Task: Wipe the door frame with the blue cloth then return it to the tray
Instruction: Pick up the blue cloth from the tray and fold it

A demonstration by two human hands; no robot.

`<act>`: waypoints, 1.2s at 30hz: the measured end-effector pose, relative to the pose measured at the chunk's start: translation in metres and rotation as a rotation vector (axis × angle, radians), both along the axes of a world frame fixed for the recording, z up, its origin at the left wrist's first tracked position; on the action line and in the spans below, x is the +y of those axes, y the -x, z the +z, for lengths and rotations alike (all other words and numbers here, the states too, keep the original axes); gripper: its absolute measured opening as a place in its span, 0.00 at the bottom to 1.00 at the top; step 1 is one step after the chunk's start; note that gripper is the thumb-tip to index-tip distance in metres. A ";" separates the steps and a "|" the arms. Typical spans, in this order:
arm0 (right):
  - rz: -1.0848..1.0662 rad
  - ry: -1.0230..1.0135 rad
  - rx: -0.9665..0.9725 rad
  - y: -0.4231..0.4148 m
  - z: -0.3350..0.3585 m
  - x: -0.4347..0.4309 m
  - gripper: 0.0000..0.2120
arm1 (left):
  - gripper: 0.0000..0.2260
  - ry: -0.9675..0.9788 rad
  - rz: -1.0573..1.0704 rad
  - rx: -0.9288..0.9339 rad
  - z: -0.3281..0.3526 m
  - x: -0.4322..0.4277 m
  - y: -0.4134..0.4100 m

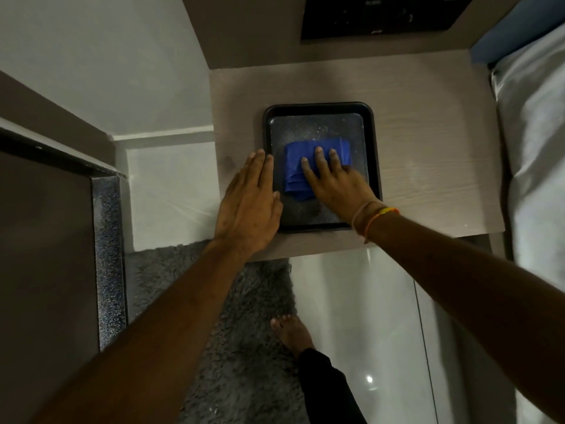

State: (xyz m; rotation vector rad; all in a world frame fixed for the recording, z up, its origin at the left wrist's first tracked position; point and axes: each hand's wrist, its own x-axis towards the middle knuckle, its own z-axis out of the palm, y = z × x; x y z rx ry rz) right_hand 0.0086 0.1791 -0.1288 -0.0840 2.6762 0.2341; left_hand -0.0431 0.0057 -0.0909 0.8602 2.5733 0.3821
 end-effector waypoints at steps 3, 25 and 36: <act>0.030 -0.051 -0.021 0.006 0.001 -0.004 0.32 | 0.27 -0.018 0.032 -0.010 0.004 -0.007 0.006; -0.948 2.442 -0.085 0.005 0.274 -0.164 0.29 | 0.25 -0.524 0.361 0.471 0.271 -0.166 0.000; -0.162 2.490 -0.166 -0.095 0.539 -0.406 0.14 | 0.20 -0.415 0.404 1.102 0.544 -0.338 -0.216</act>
